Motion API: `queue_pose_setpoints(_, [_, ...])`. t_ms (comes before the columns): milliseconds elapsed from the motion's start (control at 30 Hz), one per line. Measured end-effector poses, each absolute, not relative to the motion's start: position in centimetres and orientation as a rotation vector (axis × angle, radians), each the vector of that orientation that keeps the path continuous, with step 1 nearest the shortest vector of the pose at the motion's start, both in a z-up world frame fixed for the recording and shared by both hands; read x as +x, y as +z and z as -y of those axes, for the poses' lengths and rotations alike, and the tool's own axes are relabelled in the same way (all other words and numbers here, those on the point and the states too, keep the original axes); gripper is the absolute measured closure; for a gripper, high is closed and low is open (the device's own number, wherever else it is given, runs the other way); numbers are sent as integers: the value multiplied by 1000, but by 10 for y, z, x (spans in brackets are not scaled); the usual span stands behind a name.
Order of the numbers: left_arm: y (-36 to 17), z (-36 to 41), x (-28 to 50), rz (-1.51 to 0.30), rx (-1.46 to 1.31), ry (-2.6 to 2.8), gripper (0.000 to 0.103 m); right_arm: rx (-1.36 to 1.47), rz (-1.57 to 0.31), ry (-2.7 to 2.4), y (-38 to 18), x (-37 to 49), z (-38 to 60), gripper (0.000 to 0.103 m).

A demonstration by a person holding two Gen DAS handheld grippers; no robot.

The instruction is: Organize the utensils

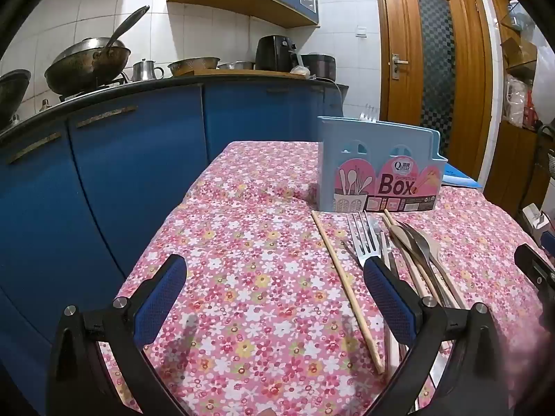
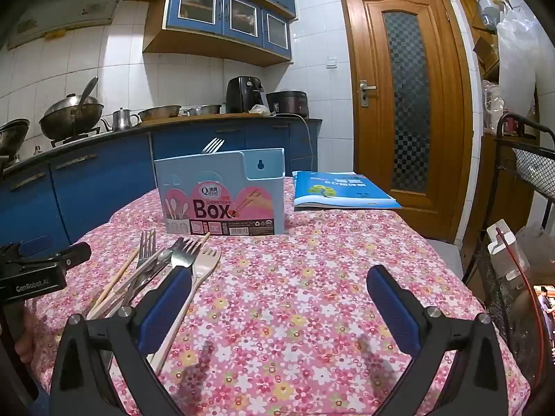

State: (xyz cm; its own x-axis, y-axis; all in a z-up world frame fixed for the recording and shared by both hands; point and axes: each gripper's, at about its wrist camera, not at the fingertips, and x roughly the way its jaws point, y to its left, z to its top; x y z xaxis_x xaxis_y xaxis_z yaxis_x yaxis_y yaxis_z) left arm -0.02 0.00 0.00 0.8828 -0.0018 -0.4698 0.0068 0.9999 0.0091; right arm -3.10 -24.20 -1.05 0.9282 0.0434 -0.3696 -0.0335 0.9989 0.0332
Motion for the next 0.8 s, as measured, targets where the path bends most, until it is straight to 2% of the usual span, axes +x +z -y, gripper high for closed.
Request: queue_pose_setpoints(800, [-5, 4, 5, -496, 8, -7, 1, 30, -380, 39, -10, -31, 242, 0])
